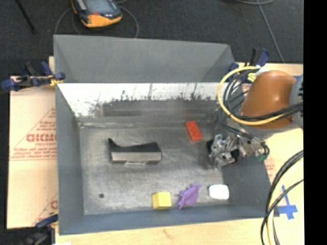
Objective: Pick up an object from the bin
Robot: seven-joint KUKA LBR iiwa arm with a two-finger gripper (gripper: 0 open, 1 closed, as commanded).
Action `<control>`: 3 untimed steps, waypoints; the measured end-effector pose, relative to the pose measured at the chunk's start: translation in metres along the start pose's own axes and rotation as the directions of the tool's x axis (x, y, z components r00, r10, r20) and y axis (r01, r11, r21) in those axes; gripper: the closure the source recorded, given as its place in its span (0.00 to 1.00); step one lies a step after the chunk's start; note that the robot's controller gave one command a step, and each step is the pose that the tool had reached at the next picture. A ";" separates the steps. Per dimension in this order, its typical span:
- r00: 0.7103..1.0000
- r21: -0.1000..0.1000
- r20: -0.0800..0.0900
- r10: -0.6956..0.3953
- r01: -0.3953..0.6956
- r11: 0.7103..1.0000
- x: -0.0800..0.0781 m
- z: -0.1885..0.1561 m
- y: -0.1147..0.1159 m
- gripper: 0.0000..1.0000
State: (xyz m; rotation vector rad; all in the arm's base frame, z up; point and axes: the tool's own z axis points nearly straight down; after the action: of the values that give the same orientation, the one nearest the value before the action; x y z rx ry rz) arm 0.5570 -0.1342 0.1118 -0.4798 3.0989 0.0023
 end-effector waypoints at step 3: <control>1.000 -0.001 -0.005 0.001 -0.001 1.000 0.001 -0.014 0.000 1.00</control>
Offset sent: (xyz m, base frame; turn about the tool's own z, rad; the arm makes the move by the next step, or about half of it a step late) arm 0.0000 0.0000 0.0152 0.0000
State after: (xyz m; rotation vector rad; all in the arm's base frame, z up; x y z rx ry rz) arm 0.5560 -0.1341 0.1255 -0.4788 3.1047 0.0031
